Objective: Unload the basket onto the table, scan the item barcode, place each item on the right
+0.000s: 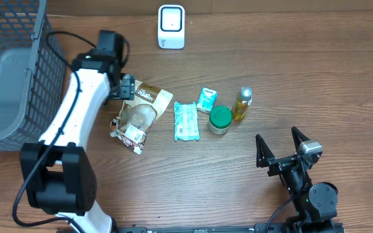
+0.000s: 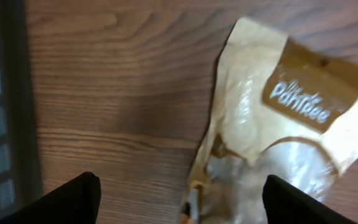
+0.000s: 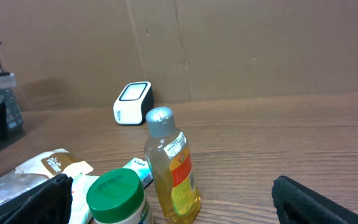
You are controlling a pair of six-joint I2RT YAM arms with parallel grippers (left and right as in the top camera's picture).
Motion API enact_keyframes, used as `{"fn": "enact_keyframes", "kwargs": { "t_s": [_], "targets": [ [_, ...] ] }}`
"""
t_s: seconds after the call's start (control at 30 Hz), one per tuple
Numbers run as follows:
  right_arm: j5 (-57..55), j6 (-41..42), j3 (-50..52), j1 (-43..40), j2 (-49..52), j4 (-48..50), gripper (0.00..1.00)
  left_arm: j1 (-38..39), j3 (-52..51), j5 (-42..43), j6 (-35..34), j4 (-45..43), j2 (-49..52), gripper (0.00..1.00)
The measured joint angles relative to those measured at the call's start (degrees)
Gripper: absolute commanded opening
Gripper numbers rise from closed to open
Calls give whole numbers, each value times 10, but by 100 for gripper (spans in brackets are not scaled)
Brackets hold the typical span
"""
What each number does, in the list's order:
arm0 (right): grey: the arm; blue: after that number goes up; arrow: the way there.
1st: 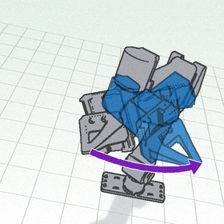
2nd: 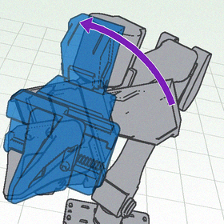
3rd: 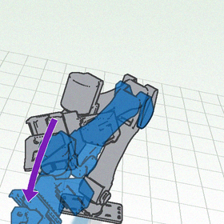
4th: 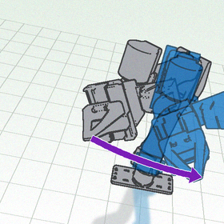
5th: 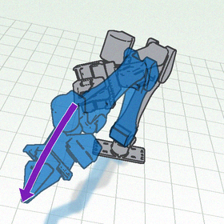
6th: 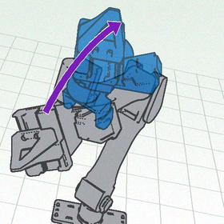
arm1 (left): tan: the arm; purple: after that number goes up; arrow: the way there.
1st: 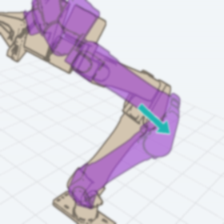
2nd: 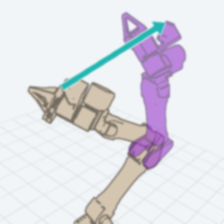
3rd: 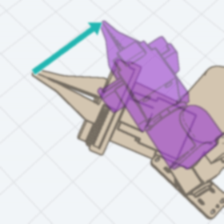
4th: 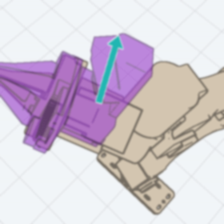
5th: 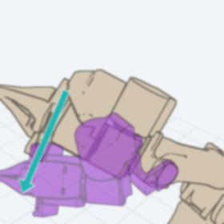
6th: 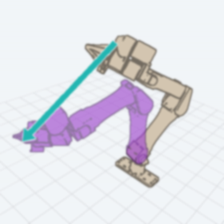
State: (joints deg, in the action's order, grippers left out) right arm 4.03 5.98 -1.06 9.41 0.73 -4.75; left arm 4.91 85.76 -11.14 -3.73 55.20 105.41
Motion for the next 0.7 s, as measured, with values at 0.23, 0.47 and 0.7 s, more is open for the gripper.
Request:
{"fn": "enact_keyframes", "kwargs": {
  "t_s": [0.23,0.47,0.7],
  "targets": [
    [0,0,0,0,0,0,100,-69,-11,121,92,21,64,84],
    [0,0,0,0,0,0,100,-85,-12,257,176,44,127,84],
    [0,0,0,0,0,0,100,-88,-2,300,196,47,160,56]
  ]
}}
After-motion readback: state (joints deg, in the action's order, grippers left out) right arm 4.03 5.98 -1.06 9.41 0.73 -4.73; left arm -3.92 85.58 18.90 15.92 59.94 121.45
